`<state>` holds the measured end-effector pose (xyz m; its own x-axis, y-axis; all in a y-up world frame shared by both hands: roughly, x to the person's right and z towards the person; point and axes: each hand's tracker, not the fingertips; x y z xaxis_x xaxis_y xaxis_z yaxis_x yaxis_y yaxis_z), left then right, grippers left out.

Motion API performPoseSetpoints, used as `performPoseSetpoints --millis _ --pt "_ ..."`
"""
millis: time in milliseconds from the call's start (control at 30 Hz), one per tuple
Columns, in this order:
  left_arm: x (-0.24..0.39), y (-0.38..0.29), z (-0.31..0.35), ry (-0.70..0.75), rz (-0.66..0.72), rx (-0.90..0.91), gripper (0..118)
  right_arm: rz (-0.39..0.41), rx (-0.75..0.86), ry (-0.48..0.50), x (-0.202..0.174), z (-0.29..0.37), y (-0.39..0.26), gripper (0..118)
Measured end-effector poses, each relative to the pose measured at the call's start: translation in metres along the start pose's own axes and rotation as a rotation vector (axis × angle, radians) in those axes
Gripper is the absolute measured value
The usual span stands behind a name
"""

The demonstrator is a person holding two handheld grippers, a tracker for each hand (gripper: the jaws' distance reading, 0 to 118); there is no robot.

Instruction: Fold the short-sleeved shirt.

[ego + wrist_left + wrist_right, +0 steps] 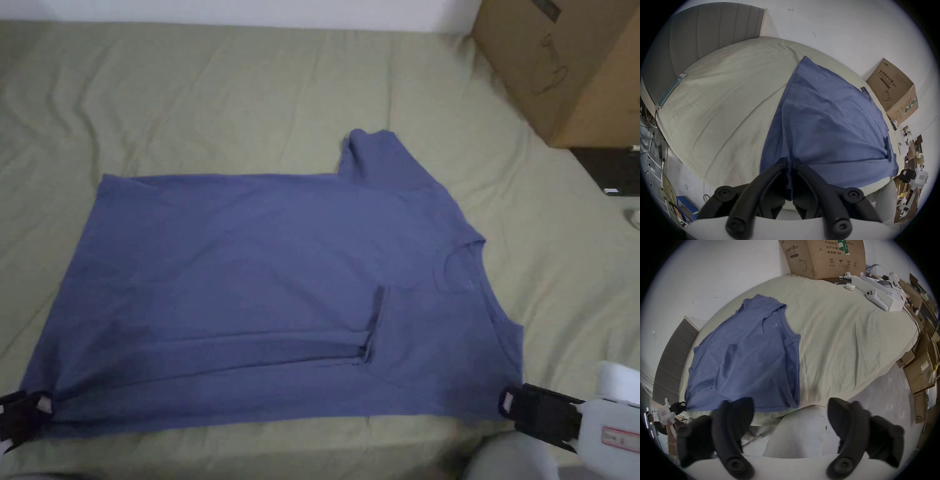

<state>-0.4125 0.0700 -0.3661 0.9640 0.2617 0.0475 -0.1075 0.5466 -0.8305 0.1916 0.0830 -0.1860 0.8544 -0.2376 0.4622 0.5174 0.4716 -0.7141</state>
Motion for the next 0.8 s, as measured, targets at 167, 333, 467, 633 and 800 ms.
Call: performPoseSetpoints --millis 167,333,467,633,800 --pt "0.005 0.004 0.010 0.003 -0.018 0.000 7 0.060 -0.013 -0.039 0.001 -0.018 0.014 95" --pt "0.007 0.005 0.009 0.016 -0.029 -0.006 7 0.117 -0.008 0.023 -0.008 -0.024 0.014 13" --pt "0.008 0.005 0.012 0.020 -0.036 -0.010 7 0.153 0.002 0.017 -0.011 -0.019 0.009 6" --pt "0.009 0.009 0.017 0.020 -0.060 -0.014 7 0.127 0.016 0.052 -0.007 -0.007 0.015 3" --pt "0.016 0.020 0.025 0.025 -0.079 0.011 7 0.137 0.042 0.100 -0.016 0.005 0.037 3"
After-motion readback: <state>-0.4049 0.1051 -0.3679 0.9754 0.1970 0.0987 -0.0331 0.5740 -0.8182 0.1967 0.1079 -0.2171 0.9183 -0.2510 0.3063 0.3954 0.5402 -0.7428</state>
